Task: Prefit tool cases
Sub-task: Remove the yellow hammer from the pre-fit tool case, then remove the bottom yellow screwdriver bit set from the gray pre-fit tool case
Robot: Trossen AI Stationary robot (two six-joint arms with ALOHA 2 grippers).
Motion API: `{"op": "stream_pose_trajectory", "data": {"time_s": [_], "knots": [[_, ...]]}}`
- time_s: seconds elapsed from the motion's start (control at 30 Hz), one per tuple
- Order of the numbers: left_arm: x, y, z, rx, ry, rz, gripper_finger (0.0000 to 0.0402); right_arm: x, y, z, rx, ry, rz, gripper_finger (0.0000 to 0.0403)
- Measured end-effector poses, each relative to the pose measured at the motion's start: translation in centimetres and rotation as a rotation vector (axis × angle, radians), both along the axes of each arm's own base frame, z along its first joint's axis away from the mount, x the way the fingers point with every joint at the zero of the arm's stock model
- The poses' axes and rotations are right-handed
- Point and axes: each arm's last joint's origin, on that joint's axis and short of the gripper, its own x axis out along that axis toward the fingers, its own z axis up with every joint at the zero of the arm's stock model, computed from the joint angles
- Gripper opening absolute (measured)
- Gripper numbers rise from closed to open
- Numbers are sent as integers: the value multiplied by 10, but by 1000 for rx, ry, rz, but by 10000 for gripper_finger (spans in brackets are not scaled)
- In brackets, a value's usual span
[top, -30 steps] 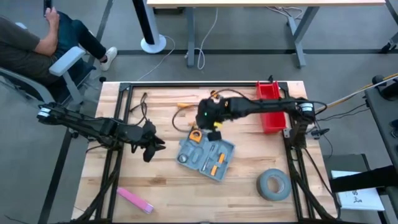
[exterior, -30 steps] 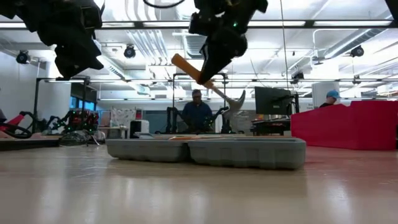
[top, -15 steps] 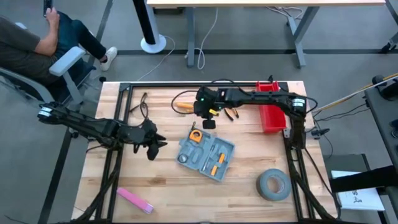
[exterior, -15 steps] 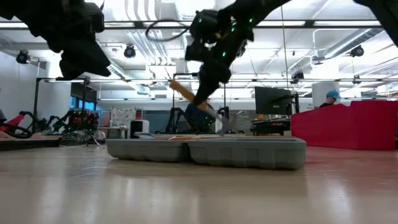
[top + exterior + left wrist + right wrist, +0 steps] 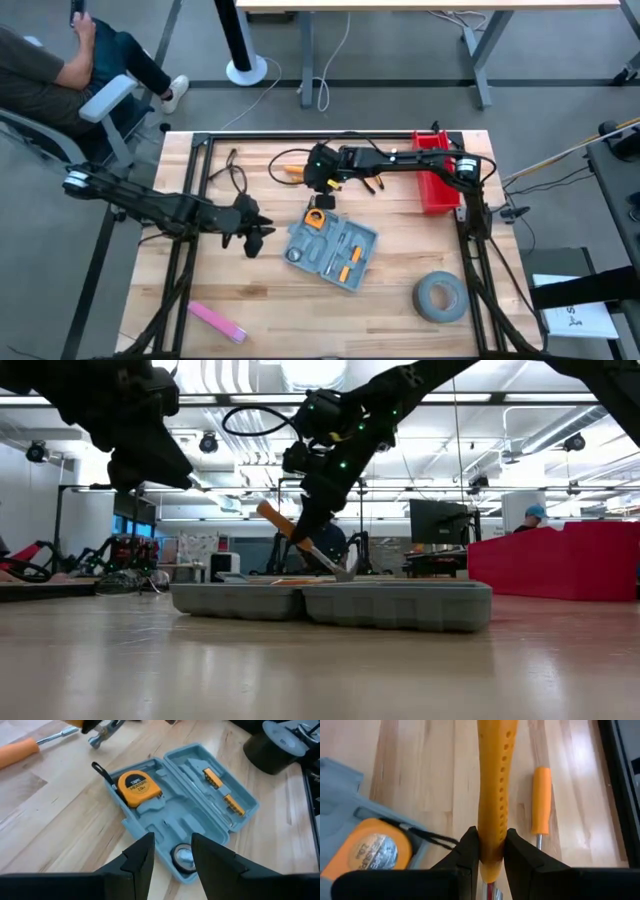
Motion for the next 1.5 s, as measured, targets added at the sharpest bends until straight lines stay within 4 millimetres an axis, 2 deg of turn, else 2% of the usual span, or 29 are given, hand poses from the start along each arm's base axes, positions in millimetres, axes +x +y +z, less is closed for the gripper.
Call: {"op": "stream_pose_trajectory", "data": {"time_s": [0.6, 0.93, 1.3, 1.5], "knots": [[4, -4, -1, -2, -15, -17, 137, -3, -5, -4, -4, 27, -179, 50], [5, -5, -1, -4, -19, -19, 137, -5, -5, -5, 0, 52, -195, 53], [5, -7, 0, -23, -31, -27, 137, -5, -5, -5, 43, 44, -202, 126], [5, -8, 2, -35, -33, -42, 137, -5, -5, -5, 44, 41, -200, 149]]}}
